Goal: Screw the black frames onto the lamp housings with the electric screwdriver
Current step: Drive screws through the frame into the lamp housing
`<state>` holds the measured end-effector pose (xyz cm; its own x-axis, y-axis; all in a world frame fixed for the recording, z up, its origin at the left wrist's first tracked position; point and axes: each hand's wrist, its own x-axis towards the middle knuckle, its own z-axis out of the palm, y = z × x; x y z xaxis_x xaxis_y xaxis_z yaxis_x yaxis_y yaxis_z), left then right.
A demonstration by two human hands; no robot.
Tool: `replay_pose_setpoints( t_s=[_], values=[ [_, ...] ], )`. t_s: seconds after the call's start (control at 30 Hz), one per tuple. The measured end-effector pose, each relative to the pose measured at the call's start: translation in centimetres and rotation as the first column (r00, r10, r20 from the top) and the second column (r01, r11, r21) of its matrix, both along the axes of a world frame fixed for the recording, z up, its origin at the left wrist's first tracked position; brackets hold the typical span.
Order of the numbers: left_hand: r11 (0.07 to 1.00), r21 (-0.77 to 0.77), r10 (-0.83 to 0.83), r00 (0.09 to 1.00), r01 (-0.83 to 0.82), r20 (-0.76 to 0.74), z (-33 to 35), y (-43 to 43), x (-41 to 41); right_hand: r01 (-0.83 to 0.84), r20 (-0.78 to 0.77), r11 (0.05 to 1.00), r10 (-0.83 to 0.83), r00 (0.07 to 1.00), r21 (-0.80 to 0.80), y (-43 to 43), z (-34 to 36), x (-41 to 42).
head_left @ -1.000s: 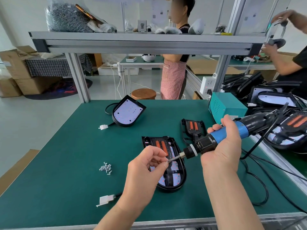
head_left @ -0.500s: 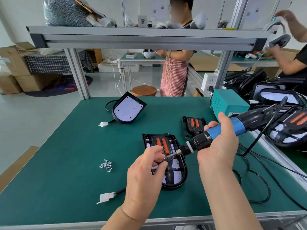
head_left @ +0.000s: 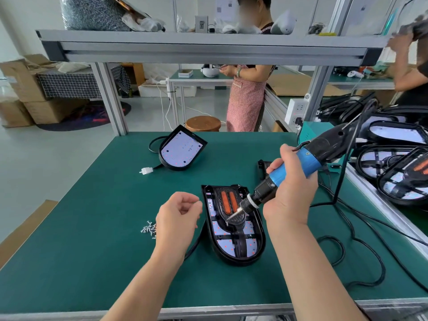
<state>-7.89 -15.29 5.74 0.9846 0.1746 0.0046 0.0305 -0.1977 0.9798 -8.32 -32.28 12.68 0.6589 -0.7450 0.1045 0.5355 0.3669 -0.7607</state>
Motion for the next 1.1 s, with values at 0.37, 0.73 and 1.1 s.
replay_pose_setpoints(
  t_s=[0.37,0.73,1.1],
  values=[
    [0.883,-0.231,-0.430,0.901,0.409,-0.048,1.8,-0.7,-2.0,-0.021,0.026,0.989,0.018,1.000,0.145,-0.7,1.7,-0.3],
    [0.926,0.106,-0.366,0.931,0.362,0.015,2.1,-0.7,-3.0,-0.053,0.067,0.997,0.049,0.997,0.058,-0.3,1.6,-1.1],
    [0.784,0.408,-0.510,0.860,0.468,-0.005,2.0,-0.8,-3.1,-0.148,0.124,0.974,0.170,0.978,-0.170,0.4,1.6,-2.0]
  ],
)
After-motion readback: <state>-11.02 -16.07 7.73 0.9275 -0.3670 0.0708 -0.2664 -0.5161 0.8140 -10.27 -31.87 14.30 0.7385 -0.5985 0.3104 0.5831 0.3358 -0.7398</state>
